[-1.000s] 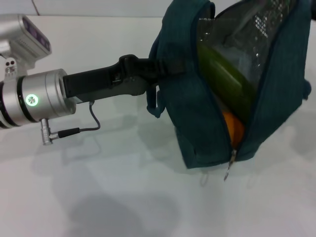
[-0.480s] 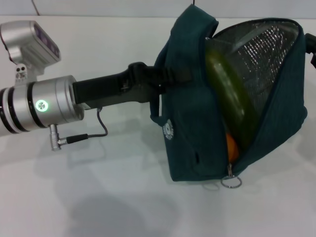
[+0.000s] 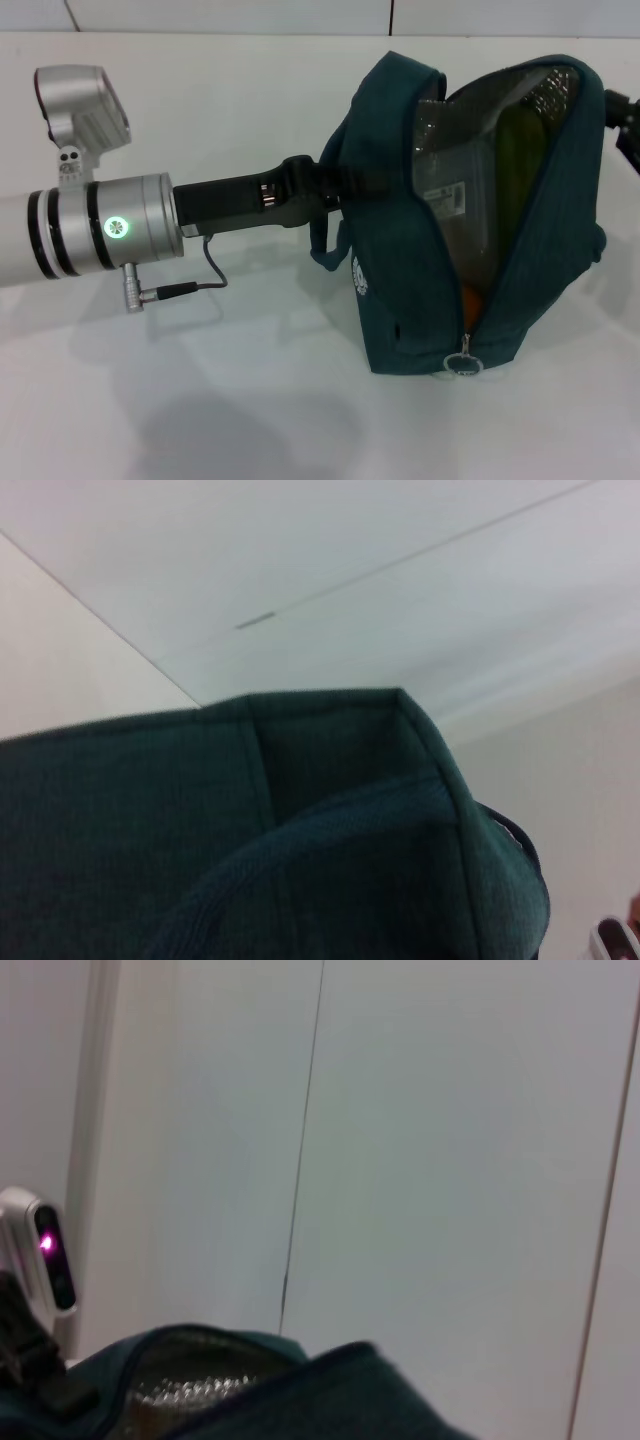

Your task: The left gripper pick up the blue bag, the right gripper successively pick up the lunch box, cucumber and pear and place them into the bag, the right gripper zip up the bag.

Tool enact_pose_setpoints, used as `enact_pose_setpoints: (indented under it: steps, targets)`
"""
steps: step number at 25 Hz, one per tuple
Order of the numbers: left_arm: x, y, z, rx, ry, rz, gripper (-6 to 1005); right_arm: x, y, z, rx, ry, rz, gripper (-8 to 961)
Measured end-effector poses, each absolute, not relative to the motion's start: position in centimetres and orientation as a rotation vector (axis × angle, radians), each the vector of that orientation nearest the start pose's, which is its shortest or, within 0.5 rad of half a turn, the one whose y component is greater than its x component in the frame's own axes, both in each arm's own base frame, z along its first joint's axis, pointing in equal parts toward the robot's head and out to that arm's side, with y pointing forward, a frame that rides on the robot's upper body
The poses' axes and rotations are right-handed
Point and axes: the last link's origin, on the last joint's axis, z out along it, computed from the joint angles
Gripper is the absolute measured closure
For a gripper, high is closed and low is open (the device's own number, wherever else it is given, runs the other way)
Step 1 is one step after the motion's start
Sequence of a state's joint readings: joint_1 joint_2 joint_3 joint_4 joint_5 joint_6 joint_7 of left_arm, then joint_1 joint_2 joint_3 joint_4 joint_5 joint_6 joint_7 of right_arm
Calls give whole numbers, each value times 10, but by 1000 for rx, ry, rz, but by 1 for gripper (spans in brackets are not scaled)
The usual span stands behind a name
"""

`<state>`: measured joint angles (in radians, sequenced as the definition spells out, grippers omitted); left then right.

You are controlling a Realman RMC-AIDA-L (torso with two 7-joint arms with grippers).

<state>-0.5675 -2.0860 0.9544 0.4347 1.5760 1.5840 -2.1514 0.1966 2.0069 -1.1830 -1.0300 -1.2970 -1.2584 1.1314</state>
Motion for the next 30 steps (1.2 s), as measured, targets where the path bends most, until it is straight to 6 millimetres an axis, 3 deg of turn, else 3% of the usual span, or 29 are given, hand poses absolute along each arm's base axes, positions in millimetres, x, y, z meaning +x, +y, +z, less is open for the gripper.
enact_pose_setpoints:
  steps: [9,19,24,30]
  targets:
    - [-220,320,-38,-2455,-1903,-1223,921,253,332,47,-2365,196,759,900]
    - [-226,315,-37,-2427,-1919,-1235,919,258,328,53,-2355,205,759,896]
    - [-227,315,-37,-2420,-1920,-1240,917,262,315,68,-2342,192,834,729]
    - [-229,313,-37,-2407,-1925,-1244,916,248,286,72,-2457,52,1012,454]
